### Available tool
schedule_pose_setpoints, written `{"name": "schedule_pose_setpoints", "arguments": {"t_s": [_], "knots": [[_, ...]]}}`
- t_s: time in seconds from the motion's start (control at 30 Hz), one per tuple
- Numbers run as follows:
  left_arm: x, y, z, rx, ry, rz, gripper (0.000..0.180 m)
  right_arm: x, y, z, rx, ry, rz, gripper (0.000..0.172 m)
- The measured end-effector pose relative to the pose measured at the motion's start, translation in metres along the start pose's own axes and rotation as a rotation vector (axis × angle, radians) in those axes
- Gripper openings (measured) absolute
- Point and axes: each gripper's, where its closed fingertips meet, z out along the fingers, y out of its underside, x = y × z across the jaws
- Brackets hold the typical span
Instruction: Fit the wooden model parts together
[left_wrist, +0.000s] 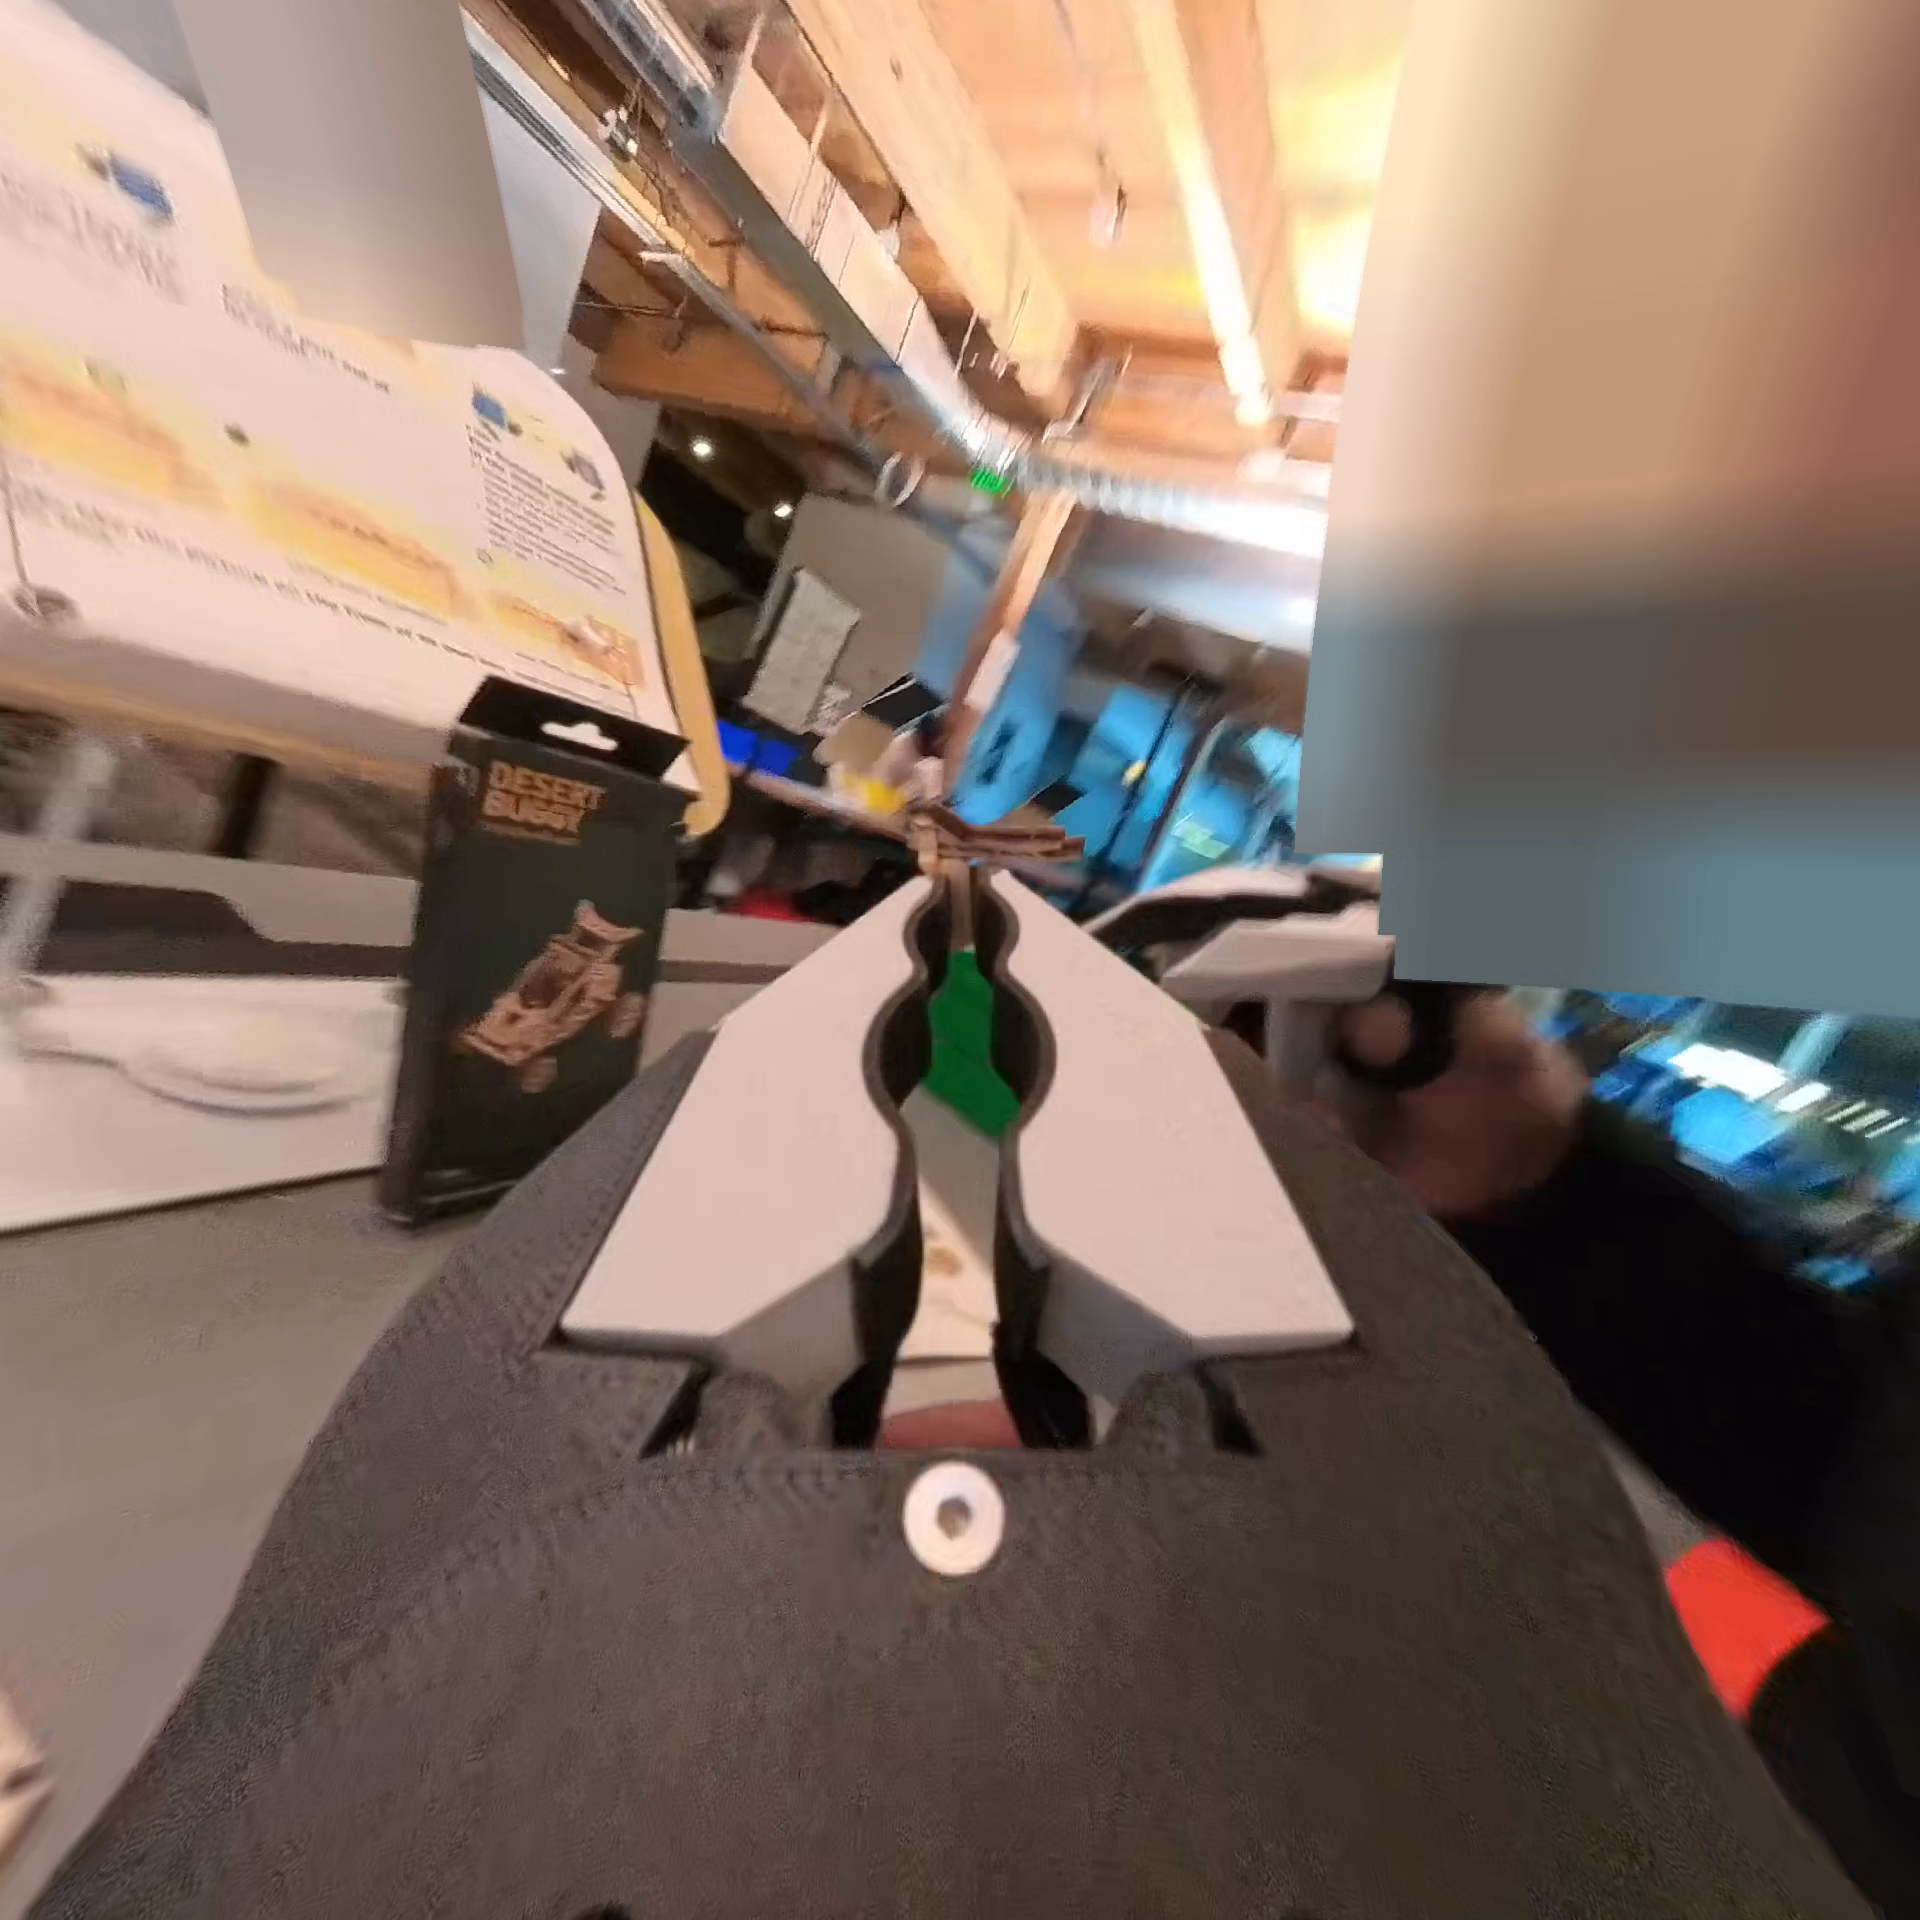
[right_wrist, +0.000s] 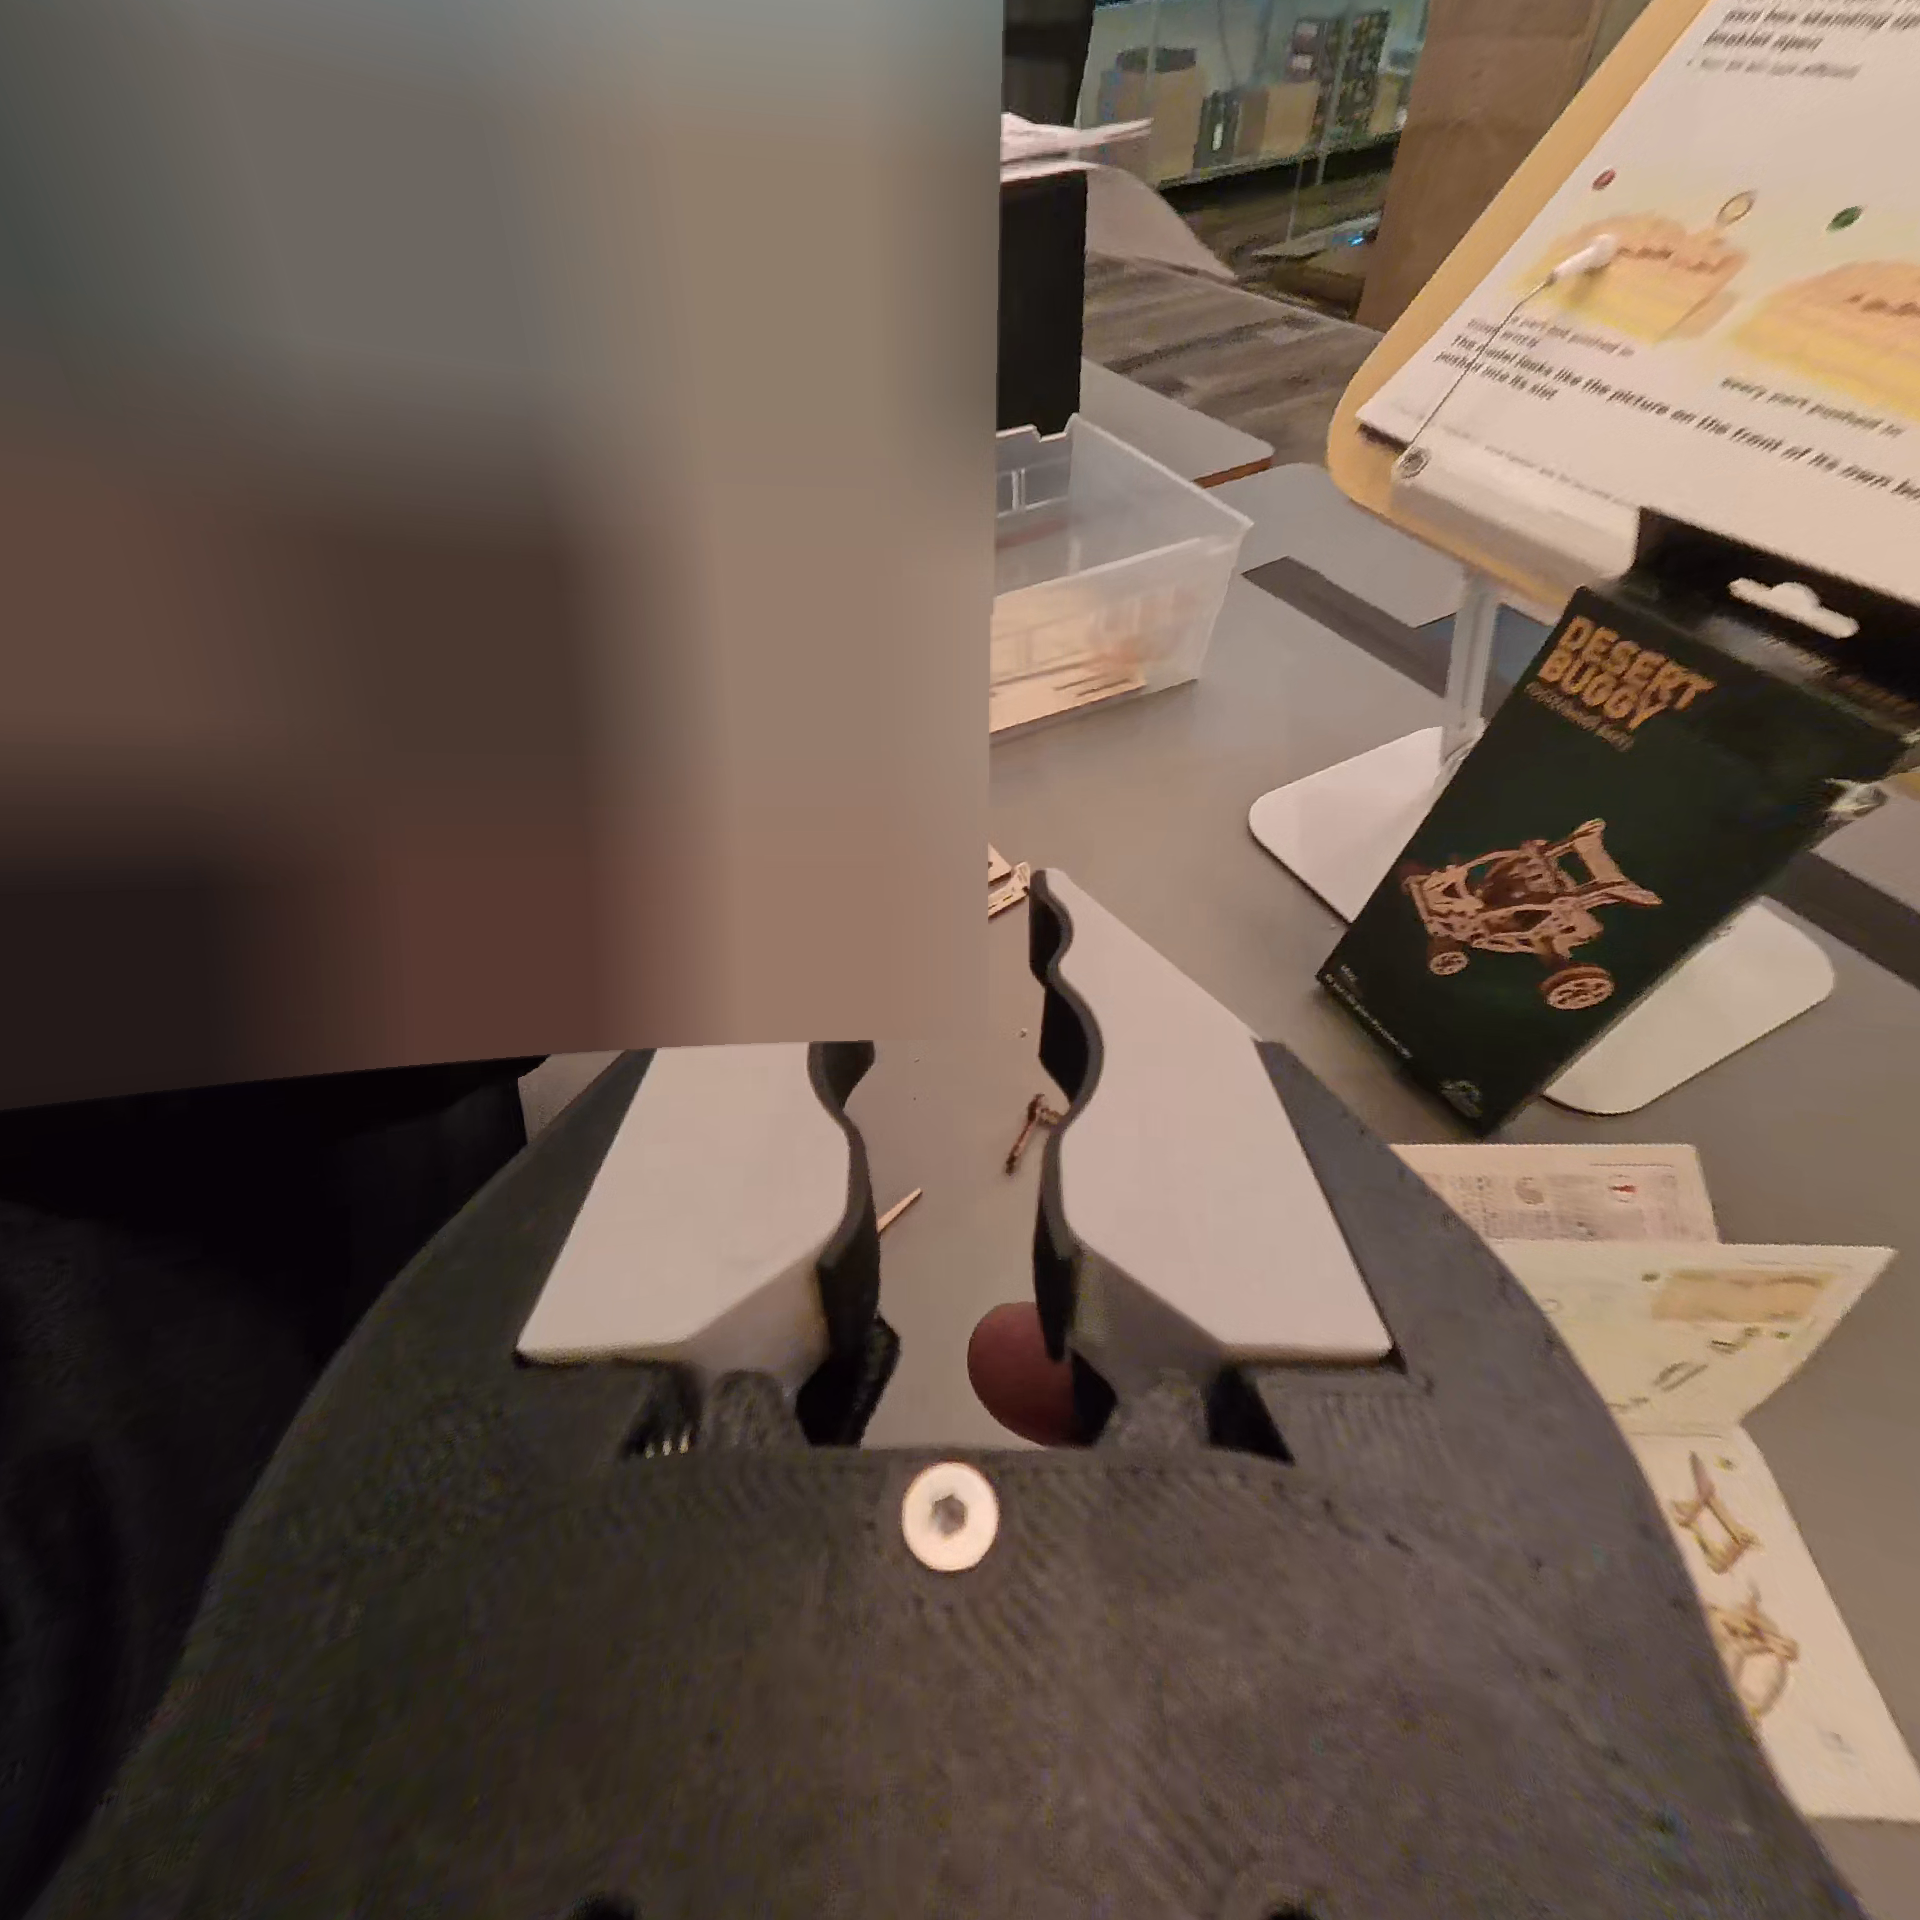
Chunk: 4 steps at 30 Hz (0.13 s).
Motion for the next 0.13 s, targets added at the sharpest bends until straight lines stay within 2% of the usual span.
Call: {"name": "schedule_pose_setpoints", "arguments": {"t_s": [0.03,0.13], "knots": [[-0.0017,-0.0017,-0.0016,0.024,0.026,-0.073,0.002,-0.0016,0.0023,0.0035,0.001,-0.008,0.003,0.026],[-0.0014,-0.0074,-0.0049,0.09,0.101,-0.237,0.002,-0.0079,0.0044,0.0135,0.014,-0.039,0.011,0.022]]}}
